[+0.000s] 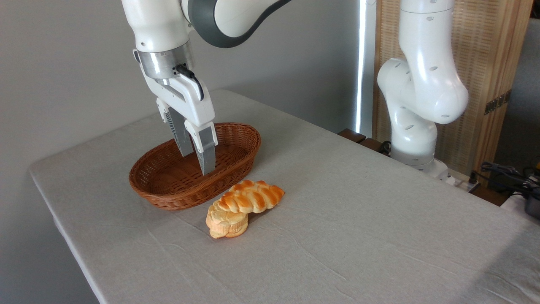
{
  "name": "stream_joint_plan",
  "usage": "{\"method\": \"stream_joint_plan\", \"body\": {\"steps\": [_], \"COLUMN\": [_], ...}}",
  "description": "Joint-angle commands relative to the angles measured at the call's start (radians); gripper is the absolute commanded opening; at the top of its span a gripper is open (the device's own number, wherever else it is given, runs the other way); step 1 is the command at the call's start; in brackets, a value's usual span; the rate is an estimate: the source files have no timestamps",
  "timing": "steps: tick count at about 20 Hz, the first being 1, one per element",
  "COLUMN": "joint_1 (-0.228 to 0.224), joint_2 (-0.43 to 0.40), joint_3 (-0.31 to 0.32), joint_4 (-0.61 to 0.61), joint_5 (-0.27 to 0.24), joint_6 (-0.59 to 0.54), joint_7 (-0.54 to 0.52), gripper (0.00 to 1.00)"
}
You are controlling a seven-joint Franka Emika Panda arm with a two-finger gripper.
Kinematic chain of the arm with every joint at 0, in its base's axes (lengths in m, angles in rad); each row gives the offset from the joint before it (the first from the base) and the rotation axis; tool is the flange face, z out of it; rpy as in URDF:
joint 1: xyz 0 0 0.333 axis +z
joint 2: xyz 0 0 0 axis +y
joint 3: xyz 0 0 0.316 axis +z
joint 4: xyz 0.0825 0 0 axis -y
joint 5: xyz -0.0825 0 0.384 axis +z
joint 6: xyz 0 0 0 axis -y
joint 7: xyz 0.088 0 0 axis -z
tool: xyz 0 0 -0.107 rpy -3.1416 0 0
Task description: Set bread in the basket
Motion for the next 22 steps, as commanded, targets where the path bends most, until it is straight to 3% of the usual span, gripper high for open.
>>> {"method": "stream_joint_plan", "body": {"steps": [1,6,17,22], "joint_1": [-0.001,-0.001,-0.002,-0.001], "joint_2": [0.004,0.013,-0.026,-0.049], "joint_3": [0.090,0.098,0.100,0.115], "joint_4": [0.020,0.020,-0.006,-0.087], "joint_5": [0.035,0.058,0.055,0.058], "joint_6": [0.007,0.007,0.004,0.010], "joint_7": [-0.002,-0.001,-0.001,0.010], "gripper": [1.00,1.00,1.00,1.00]}}
